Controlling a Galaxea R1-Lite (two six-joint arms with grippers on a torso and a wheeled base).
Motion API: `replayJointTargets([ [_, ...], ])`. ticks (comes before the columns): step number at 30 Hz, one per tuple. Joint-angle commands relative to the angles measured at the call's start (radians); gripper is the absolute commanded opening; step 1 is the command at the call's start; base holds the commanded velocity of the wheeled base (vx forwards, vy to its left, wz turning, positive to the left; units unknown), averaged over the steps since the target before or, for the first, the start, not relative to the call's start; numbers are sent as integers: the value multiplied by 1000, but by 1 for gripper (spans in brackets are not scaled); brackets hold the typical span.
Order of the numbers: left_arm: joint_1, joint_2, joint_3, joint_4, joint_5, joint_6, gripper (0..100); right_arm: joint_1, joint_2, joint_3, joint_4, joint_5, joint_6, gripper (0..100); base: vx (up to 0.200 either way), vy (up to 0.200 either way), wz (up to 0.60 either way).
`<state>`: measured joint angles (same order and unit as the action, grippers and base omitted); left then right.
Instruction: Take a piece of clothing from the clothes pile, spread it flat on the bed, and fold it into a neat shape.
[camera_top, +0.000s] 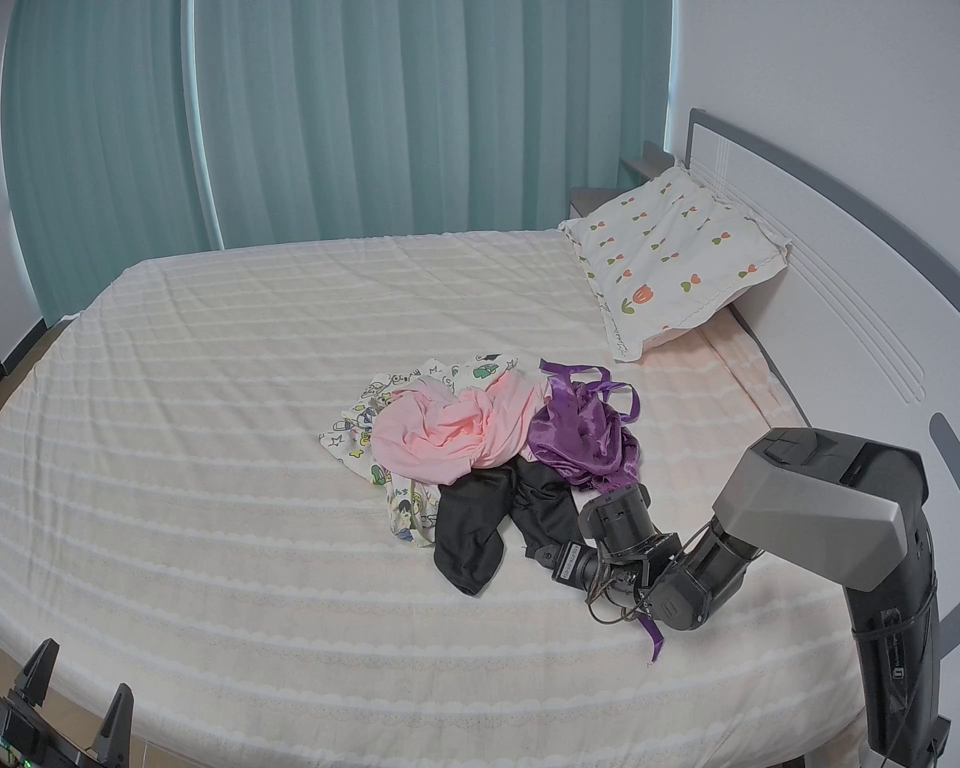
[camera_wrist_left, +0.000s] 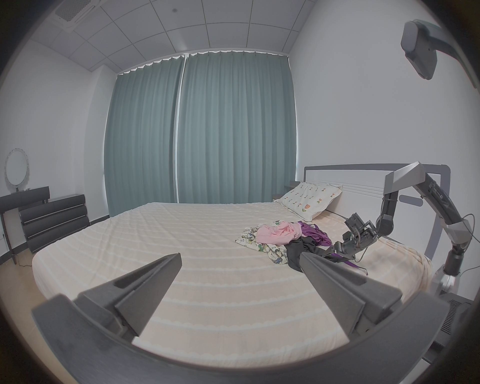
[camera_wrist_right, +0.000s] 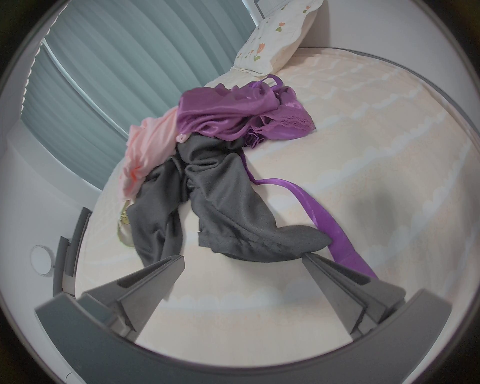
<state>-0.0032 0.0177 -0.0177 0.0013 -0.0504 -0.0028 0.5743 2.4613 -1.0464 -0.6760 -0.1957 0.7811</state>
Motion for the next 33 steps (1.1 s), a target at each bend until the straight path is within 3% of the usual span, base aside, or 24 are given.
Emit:
replayJointTargets([
  [1, 0, -15, 16, 0, 0, 0, 100, -8, 53, -89, 49, -33, 1, 100, 0, 0, 0],
  [6, 0, -15, 16, 0, 0, 0, 100, -22, 117, -185, 56, -85, 0, 100, 0, 0, 0],
  [10, 0, -15, 16, 0, 0, 0, 100, -20, 131, -218, 67, -83, -2, 100, 0, 0, 0],
  [11, 0, -15, 16, 0, 0, 0, 100, -19, 133, -219, 69, -83, 0, 0, 0, 0, 0],
  [21, 0, -15, 16, 0, 0, 0, 100, -17, 68, -170, 59, -73, 49, 0, 0, 0, 0],
  [28, 0, -15, 16, 0, 0, 0, 100, -13, -168, 101, 56, 64, 135, 0, 0, 0, 0],
  [29, 0, -15, 16, 0, 0, 0, 100, 3, -235, 200, 55, 104, 145, 0, 0, 0, 0],
  [33, 0, -15, 16, 0, 0, 0, 100, 30, -309, 319, 39, 128, 153, 0, 0, 0, 0],
])
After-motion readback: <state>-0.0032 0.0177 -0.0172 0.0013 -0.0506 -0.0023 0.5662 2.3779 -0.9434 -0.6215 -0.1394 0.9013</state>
